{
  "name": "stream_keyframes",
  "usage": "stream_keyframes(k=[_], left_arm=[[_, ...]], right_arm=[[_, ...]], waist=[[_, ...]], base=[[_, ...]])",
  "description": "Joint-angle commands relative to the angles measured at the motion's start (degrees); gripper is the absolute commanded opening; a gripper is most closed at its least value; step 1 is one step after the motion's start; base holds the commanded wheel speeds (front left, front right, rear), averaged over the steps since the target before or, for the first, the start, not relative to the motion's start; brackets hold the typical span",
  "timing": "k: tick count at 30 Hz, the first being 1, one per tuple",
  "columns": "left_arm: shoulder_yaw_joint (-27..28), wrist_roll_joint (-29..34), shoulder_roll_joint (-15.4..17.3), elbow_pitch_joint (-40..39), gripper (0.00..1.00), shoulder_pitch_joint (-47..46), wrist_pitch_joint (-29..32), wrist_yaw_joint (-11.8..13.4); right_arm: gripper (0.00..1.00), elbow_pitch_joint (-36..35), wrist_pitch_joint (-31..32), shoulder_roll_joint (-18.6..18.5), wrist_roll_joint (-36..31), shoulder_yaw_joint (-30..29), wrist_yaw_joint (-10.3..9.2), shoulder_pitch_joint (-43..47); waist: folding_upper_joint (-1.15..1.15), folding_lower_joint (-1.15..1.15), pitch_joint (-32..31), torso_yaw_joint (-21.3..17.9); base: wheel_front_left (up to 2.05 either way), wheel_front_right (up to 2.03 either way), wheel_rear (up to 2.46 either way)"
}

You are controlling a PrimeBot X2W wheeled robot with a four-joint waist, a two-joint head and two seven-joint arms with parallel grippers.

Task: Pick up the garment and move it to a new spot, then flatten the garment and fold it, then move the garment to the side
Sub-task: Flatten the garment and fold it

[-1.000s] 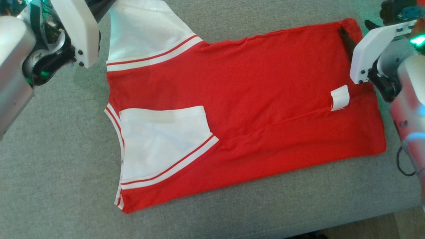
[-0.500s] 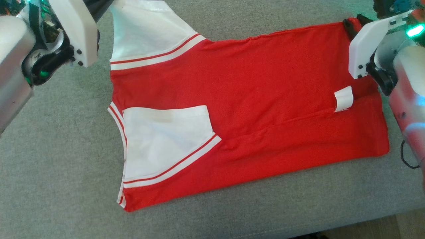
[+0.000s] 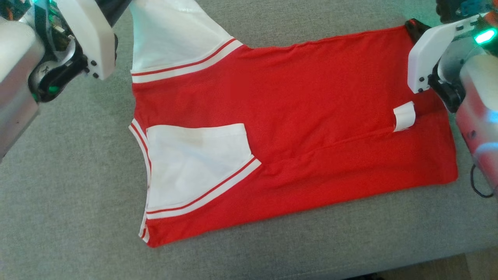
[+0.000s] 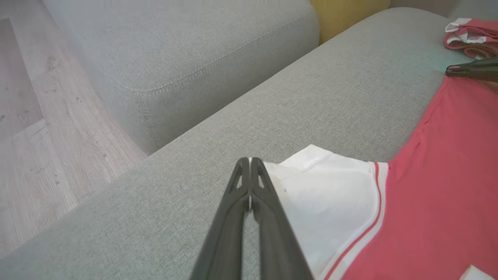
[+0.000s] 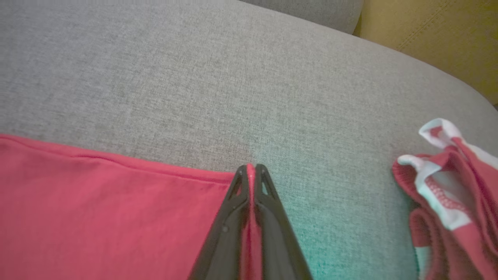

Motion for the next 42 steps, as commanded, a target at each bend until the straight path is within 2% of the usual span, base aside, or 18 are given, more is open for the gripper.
stream_keyframes(k=[1, 7, 12, 19, 25, 31, 37, 42], left_arm=[[2.58, 0.72, 2.37, -0.63, 0.0, -4.14, -1.23, 0.1], [2.53, 3.04, 1.83, 1.33, 0.0, -6.07, -9.71, 0.1], [2.51, 2.03, 0.93, 2.05, 0.0, -6.36, -15.22, 0.1], [2.46, 1.08, 5.66, -6.97, 0.0, 1.44, -15.06, 0.1], [2.46, 1.13, 9.68, -13.77, 0.0, 8.88, -16.24, 0.1], [2.45, 2.01, 10.84, -17.5, 0.0, 15.14, -18.24, 0.32], [2.45, 4.09, 12.71, -21.28, 0.0, 21.76, -18.39, 2.38], [2.45, 3.49, 13.22, -23.4, 0.0, 26.13, -18.4, 3.44]], right_arm=[[0.0, -0.88, -1.02, -0.73, 0.78, 0.29, 0.39, -1.39], [0.0, -0.46, -5.8, -1.4, 3.89, -1.62, 0.39, -2.96], [0.0, 1.25, -10.48, -1.89, 5.44, -3.93, 0.39, -3.51], [0.0, 1.77, -12.8, -1.51, 8.75, -4.01, 0.39, 1.72], [0.0, 1.19, -15.05, -3.74, 9.26, -3.35, 0.39, 6.54], [0.0, 0.74, -17.88, -5.46, 8.92, -3.8, 0.39, 11.6], [0.0, 0.09, -19.01, -5.46, 8.64, -4.64, 0.39, 15.87], [0.0, -0.49, -19.68, -5.31, 8.37, -5.64, 0.39, 18.2]], waist=[[0.0, 0.0, -0.09, 0.03], [0.0, 0.0, -0.9, 0.34], [0.0, 0.0, -2.34, 0.98], [0.0, 0.0, -5.64, 2.2], [0.0, 0.0, -7.69, 4.1], [0.0, 0.0, -9.17, 5.2], [0.0, 0.0, -9.98, 4.69], [0.0, 0.0, -10.36, 4.68]], base=[[0.0, 0.0, 0.0], [0.0, 0.0, 0.0], [0.0, 0.0, 0.0], [0.0, 0.0, 0.0], [0.0, 0.0, 0.0], [0.0, 0.0, 0.0], [0.0, 0.0, 0.0], [0.0, 0.0, 0.0]])
